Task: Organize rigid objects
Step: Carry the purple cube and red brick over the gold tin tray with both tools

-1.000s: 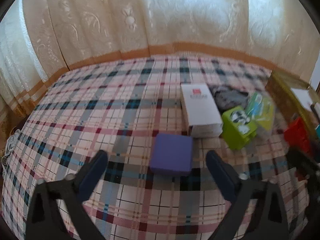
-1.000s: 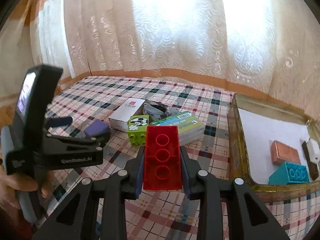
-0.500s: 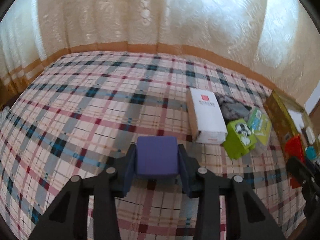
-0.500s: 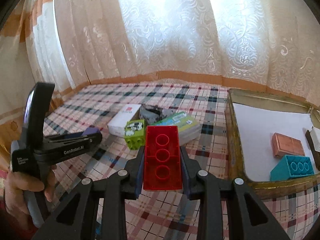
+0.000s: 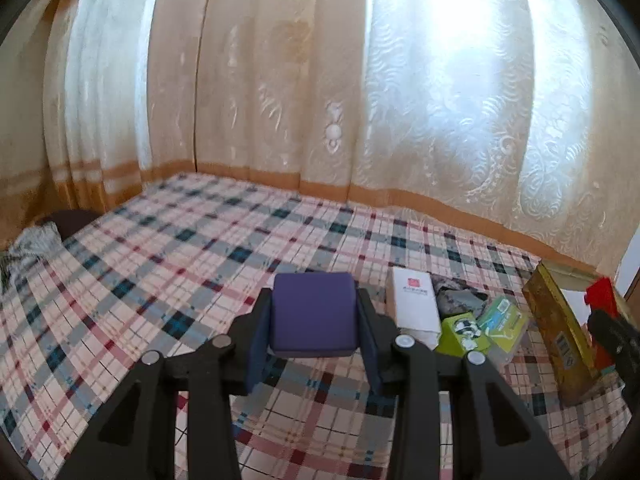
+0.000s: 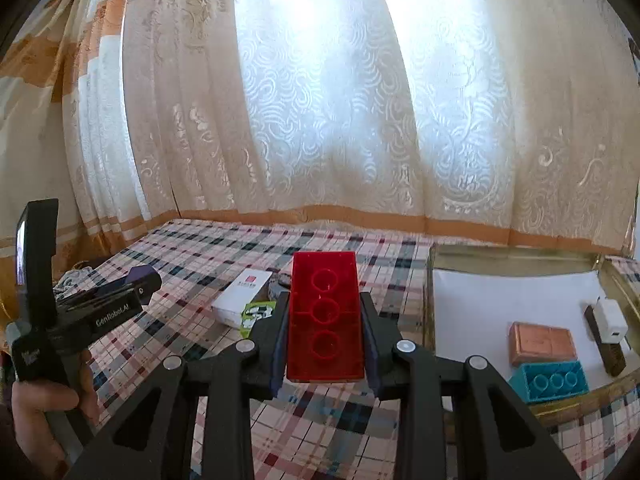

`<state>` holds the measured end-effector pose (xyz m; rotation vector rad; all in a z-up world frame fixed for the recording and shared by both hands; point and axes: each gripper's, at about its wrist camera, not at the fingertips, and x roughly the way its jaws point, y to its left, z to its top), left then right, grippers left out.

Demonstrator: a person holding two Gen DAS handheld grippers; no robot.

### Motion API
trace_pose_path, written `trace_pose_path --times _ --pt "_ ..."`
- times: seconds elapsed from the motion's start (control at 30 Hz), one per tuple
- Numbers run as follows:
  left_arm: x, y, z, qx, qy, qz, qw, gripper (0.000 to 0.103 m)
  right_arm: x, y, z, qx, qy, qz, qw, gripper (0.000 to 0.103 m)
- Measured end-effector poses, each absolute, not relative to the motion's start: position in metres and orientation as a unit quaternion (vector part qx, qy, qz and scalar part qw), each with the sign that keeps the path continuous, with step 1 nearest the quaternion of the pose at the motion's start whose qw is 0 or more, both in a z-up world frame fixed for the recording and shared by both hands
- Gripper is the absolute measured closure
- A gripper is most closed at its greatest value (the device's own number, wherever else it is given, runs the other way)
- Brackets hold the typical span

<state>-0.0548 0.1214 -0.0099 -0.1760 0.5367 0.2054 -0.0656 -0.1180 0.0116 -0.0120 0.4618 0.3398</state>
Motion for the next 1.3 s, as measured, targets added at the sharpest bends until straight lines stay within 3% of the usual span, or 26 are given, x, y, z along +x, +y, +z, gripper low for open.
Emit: trace_pose_path --times 0.23,1.3 --pt "-0.058 0.086 -0.003 -0.05 0.247 0.093 0.963 0.064 -0.064 -0.122 0.018 -0.027 0.205 0.148 0.967 0.069" --pt "-0.044 -0.02 0.023 -0.056 0.223 0.025 0.973 0.064 -0.043 -0.202 0.031 -0.019 0.189 0.069 0.979 0.069"
